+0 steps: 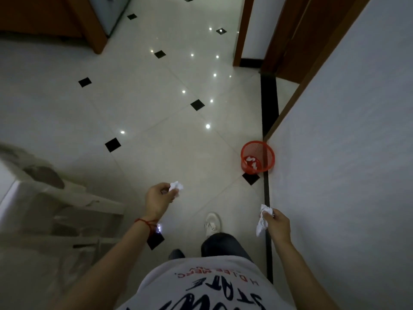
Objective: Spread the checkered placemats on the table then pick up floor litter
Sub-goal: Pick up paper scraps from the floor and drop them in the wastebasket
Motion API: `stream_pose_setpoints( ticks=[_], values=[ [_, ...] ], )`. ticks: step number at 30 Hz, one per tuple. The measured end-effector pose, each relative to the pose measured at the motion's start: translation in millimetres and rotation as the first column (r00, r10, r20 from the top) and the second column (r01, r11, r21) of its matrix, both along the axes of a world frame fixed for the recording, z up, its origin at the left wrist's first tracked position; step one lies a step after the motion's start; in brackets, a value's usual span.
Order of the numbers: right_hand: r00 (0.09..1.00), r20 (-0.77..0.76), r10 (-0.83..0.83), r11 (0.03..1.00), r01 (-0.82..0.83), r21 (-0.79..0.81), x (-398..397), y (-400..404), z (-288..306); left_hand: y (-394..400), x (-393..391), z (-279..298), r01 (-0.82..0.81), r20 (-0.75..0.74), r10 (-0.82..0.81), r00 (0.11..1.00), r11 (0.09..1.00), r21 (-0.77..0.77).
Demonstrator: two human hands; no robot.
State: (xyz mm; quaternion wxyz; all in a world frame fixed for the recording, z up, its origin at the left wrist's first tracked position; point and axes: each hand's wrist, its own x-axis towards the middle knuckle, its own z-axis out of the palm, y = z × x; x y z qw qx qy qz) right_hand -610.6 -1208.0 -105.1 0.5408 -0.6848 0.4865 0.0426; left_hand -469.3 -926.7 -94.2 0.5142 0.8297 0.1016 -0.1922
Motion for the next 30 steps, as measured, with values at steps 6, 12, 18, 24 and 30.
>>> stream_pose_setpoints(
  ticks=[6, 12, 18, 24, 30],
  values=[
    [0.998, 0.061, 0.02, 1.0, -0.018, -0.024, 139, -47, 18, -29, 91, 3, 0.017, -0.032, -0.015, 0.999, 0.996, 0.083],
    [0.991, 0.087, -0.097, 0.995, 0.099, -0.022, 223, -77, 21, -71, 192, 0, 0.201, -0.071, -0.191, 0.979, 0.963, 0.178],
    [0.927, 0.039, -0.372, 0.926, 0.374, -0.051, 247, -85, 3, -146, 311, 5, 0.519, -0.077, -0.515, 0.854, 0.829, 0.206],
    [0.79, -0.053, -0.611, 0.791, 0.612, -0.005, 256, -76, -23, -231, 389, 2, 0.757, -0.078, -0.76, 0.645, 0.62, 0.207],
    [0.692, -0.098, -0.715, 0.692, 0.721, 0.04, 270, -87, -55, -307, 399, -42, 0.852, -0.111, -0.852, 0.512, 0.486, 0.195]
  ],
)
